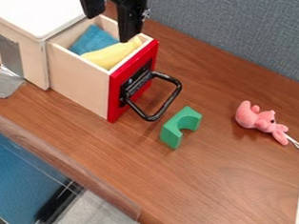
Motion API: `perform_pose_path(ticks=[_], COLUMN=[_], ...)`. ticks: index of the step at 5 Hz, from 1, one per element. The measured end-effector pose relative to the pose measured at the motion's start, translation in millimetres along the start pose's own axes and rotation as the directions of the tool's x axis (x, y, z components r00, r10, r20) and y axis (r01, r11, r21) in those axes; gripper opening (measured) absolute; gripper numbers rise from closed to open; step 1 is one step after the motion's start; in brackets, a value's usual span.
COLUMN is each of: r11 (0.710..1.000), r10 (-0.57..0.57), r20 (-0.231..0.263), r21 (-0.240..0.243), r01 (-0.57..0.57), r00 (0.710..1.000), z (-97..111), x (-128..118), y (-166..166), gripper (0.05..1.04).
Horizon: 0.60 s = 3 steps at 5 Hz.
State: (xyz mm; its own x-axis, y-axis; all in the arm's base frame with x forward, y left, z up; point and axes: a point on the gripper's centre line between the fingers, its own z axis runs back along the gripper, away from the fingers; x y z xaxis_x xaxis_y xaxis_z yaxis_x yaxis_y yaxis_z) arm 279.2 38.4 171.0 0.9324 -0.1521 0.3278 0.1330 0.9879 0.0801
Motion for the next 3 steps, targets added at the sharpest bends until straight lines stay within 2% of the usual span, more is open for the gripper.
perform_pose_path(ticks=[1,3], r11=[1.0,0.986], r10=[-0.003,-0.163], r20=[-0.026,-0.027], r21=[-0.01,-0.028], r01=[0.002,0.163], r00=[1.0,0.986], z=[-7,-24], x=[-3,-7], y=[-1,11], gripper=[1.001,1.001])
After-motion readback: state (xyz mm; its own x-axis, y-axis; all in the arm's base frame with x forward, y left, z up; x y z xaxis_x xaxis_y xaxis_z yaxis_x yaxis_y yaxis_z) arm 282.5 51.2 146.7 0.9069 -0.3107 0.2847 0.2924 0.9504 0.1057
